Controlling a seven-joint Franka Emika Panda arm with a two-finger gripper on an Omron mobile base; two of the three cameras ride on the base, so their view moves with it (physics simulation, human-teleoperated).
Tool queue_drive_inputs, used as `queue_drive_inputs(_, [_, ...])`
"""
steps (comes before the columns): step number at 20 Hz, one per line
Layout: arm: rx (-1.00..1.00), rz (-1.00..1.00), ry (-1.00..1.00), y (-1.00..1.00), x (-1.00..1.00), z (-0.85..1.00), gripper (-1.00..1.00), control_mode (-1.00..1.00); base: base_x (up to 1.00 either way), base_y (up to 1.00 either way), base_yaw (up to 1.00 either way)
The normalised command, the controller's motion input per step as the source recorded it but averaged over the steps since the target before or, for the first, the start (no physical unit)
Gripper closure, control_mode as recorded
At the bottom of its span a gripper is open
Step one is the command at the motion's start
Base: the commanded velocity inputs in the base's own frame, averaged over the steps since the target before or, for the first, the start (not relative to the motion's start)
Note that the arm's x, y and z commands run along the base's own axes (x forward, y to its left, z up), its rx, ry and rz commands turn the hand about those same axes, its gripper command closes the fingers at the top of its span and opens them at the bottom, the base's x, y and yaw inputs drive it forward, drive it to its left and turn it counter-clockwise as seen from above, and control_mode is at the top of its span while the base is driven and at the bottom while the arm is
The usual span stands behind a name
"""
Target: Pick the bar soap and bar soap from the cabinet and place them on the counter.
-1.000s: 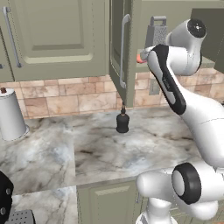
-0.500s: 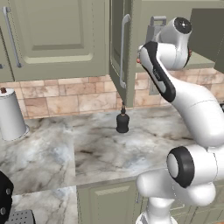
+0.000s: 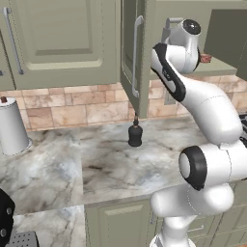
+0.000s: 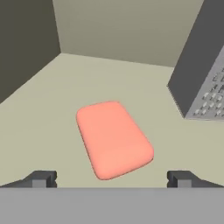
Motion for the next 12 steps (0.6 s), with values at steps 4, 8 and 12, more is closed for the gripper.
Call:
queue_drive_inputs(4, [0.0, 0.04, 0.09, 0.0, 0.3, -0.32, -1.0, -1.0, 0.0, 0.0, 0.0])
queue_drive_inputs(8, [-0.01, 0.04, 0.08, 0.0, 0.25, -0.3, -1.0, -1.0, 0.0, 0.0, 0.0])
queue_drive_inputs(12, [-0.01, 0.03, 0.07, 0.0, 0.24, -0.25, -1.0, -1.0, 0.0, 0.0, 0.0])
